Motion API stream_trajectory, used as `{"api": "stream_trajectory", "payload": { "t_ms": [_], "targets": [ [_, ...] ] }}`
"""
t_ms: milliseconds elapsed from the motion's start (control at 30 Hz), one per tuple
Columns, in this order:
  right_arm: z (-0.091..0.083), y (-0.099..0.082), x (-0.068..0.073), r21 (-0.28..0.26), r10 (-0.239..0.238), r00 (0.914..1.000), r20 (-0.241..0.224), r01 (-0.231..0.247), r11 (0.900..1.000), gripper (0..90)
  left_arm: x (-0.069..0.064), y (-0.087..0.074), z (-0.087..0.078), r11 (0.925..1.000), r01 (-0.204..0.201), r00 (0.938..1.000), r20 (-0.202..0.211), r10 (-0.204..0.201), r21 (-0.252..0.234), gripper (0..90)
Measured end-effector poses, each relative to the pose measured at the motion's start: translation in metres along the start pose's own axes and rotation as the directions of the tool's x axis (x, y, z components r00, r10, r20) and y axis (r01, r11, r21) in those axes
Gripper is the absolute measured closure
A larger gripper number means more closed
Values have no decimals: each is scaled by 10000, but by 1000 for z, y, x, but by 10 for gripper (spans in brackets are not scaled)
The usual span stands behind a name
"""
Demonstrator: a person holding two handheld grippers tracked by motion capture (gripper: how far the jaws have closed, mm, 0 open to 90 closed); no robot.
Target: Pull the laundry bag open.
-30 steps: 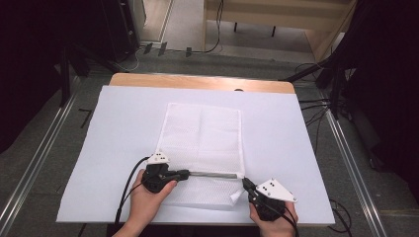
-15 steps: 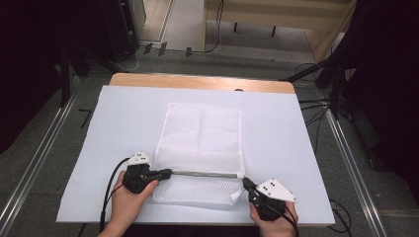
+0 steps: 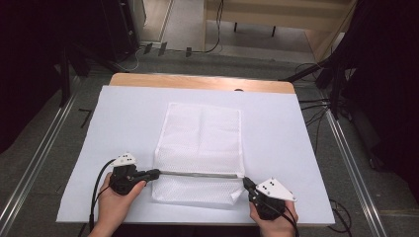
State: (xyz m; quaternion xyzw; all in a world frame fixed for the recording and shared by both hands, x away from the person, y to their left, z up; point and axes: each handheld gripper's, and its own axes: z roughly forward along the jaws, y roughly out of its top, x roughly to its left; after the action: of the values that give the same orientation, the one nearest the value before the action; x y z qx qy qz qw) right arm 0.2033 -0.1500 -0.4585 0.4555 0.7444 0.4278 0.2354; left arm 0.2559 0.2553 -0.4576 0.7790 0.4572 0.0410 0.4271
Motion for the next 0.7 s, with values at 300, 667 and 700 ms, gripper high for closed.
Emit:
{"api": "stream_trajectory", "payload": {
  "t_ms": [300, 667, 700],
  "targets": [
    [2, 0, 0, 31, -50, 10000, -18, 50, 10000, 900, 7, -3, -5, 9997, 248, 9997, 71, -247, -20, 872],
    [3, 1, 2, 49, -177, 9996, 222, 176, 9998, 900, 13, -7, -11, 9996, 247, 9977, -633, -238, 133, 873],
    [0, 3, -3, -125, 97, 9999, 78, -96, 9999, 900, 22, -10, -14, 9947, 1033, 9946, 42, -1032, -12, 873]
  ]
}}
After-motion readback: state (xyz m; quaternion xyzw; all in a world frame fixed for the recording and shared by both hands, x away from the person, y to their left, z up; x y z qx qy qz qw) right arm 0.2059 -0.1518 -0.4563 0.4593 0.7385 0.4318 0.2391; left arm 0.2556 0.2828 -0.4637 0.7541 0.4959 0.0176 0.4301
